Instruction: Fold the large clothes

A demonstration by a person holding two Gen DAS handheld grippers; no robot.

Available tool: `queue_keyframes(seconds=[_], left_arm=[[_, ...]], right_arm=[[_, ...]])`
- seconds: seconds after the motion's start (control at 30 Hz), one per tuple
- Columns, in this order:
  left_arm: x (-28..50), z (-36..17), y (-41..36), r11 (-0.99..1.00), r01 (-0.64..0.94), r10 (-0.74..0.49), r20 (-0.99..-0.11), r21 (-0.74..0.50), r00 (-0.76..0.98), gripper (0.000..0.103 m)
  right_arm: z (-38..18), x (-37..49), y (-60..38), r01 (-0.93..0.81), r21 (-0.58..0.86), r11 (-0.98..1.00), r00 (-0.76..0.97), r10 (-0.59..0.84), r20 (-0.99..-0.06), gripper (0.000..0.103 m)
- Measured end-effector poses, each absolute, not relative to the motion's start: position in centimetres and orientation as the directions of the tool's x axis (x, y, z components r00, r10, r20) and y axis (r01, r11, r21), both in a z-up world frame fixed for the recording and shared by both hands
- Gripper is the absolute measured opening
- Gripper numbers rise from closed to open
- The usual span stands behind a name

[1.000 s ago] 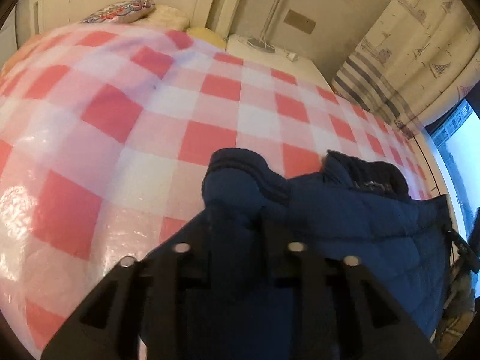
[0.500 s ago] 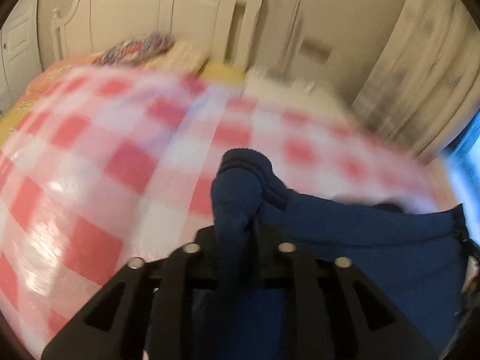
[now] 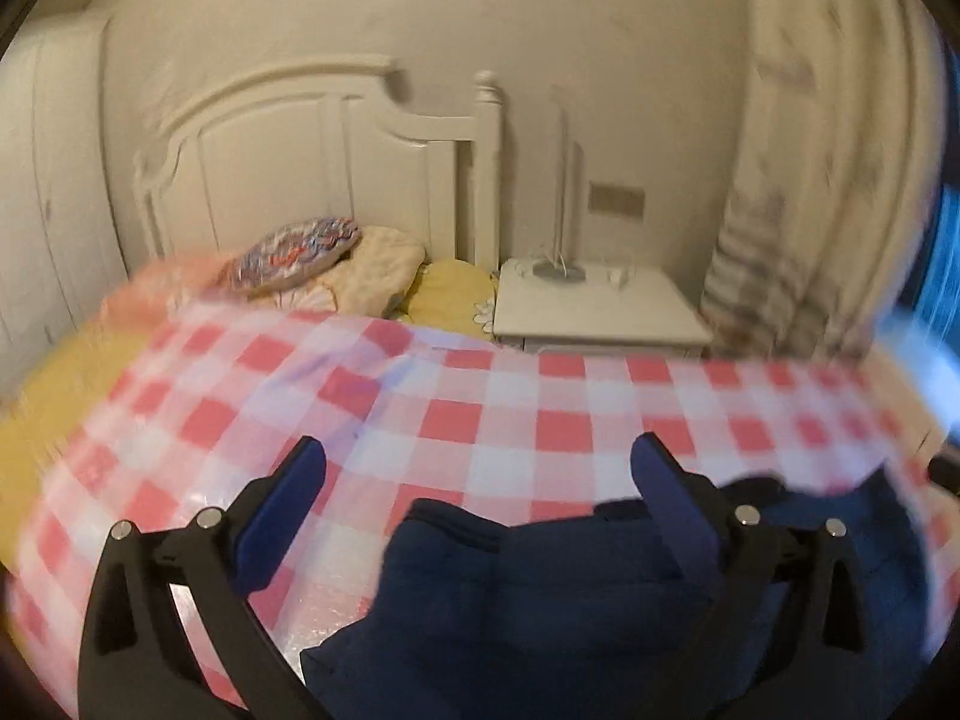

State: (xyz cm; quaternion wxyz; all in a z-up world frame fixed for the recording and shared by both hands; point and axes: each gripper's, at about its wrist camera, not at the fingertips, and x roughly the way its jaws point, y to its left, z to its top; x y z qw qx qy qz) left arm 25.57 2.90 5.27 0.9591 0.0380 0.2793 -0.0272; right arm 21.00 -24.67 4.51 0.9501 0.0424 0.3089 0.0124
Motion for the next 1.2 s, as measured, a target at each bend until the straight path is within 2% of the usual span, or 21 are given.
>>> queue_keyframes(seconds=[0.07, 0.17, 0.23, 0.3, 0.37, 0.57, 0.77, 1.0, 1.1, 1.2], left_arm=[[26.5, 3.7, 0.3, 0.99, 0.061, 0.025, -0.575, 0.13, 0.818, 0.101], [28.3, 0.3, -1.4, 0.989, 0.069, 0.037, -0.669, 0.131, 0.742, 0.101], [29.3, -2.3, -2.2, 0.983, 0.065, 0.075, -0.695, 0.173, 0.715, 0.101], [30.3, -5.3, -2.6, 0.974, 0.082, 0.102, -0.725, 0.213, 0.681, 0.101], [31.4, -7.4, -2.7, 0.975, 0.099, 0.093, -0.772, 0.198, 0.629, 0.101], [31.2, -8.0, -1.8, 0.985, 0.096, 0.049, -0.765, 0.143, 0.642, 0.101], [30.8, -8.0, -2.1, 0.983, 0.091, 0.059, -0.747, 0.158, 0.663, 0.101], [30.7, -7.9, -1.9, 0.986, 0.092, 0.045, -0.746, 0.142, 0.665, 0.101], [30.8, -8.0, -1.7, 0.987, 0.095, 0.036, -0.747, 0.132, 0.664, 0.101], [30.7, -8.0, -1.6, 0.988, 0.095, 0.028, -0.748, 0.121, 0.663, 0.101]], right_arm=[[4.1, 22.3, -20.9, -0.038, -0.017, 0.999, 0.797, 0.02, -0.604, 0.083], [1.2, 24.7, -18.3, -0.067, -0.036, 0.997, 0.728, 0.024, -0.685, 0.069], [-1.1, 26.2, -17.5, -0.07, -0.062, 0.996, 0.687, 0.003, -0.727, 0.064], [-4.6, 27.6, -17.3, -0.062, -0.075, 0.995, 0.624, -0.02, -0.781, 0.064], [-6.0, 28.0, -17.1, -0.059, -0.055, 0.997, 0.598, -0.009, -0.801, 0.064], [-6.5, 27.8, -16.9, -0.062, -0.057, 0.996, 0.598, -0.008, -0.801, 0.065], [-7.0, 28.0, -17.0, -0.06, -0.056, 0.997, 0.61, -0.008, -0.792, 0.065], [-7.0, 28.0, -16.8, -0.057, -0.064, 0.996, 0.613, -0.016, -0.79, 0.066], [-5.9, 28.0, -18.0, -0.07, 0.038, 0.997, 0.579, 0.071, -0.812, 0.071], [-2.4, 26.2, -20.4, -0.009, 0.063, 0.998, 0.66, 0.053, -0.749, 0.071]])
